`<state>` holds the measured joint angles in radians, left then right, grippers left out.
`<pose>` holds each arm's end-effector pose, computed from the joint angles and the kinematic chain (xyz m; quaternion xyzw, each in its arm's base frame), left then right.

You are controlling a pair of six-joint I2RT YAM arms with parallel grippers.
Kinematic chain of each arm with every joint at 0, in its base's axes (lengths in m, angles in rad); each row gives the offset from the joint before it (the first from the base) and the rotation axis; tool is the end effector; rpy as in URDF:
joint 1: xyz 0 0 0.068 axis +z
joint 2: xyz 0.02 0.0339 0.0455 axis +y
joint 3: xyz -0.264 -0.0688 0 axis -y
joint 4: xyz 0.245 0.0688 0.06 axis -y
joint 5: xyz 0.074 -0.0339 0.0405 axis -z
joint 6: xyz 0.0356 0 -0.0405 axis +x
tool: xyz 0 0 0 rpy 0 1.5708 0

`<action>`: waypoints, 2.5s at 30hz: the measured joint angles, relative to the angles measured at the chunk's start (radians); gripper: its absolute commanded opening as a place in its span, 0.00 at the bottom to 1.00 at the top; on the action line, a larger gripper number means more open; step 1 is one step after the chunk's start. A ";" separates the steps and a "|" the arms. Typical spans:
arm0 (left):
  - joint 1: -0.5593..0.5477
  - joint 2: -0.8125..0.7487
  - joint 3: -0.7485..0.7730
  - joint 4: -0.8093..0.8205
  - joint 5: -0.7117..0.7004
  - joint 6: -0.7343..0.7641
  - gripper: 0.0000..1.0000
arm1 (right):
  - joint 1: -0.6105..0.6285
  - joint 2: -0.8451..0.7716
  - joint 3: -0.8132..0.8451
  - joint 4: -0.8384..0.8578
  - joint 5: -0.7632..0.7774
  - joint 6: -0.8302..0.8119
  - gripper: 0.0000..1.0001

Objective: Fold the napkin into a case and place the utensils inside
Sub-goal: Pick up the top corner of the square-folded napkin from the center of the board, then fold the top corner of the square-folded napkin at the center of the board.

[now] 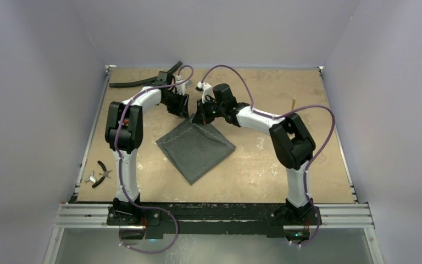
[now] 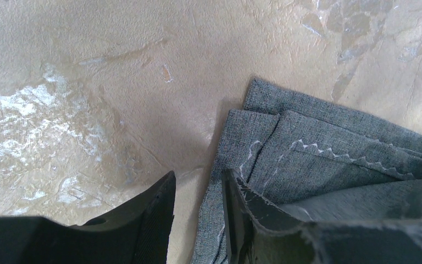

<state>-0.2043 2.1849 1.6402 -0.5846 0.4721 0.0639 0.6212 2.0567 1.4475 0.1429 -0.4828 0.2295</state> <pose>0.4451 -0.1088 0.1581 0.1776 0.9333 -0.2426 0.1964 0.3749 0.2886 0.2085 -0.2839 0.7865 0.3956 0.3800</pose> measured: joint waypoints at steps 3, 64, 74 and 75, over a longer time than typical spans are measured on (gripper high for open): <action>0.000 0.000 0.000 0.000 0.000 0.000 0.36 | 0.011 -0.080 -0.056 0.004 0.010 -0.031 0.00; 0.054 -0.130 -0.050 -0.229 -0.058 0.105 0.41 | 0.356 -0.385 -0.507 0.023 0.061 -0.069 0.45; 0.054 -0.200 -0.045 -0.286 -0.061 0.143 0.41 | 0.355 -0.369 -0.512 -0.049 0.076 -0.085 0.67; 0.054 -0.211 -0.038 -0.298 -0.060 0.150 0.41 | 0.352 -0.381 -0.512 -0.056 0.086 -0.077 0.65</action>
<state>-0.1505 1.9739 1.6024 -0.8829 0.4122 0.2138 0.9737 1.6756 0.9356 0.0872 -0.3965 0.1520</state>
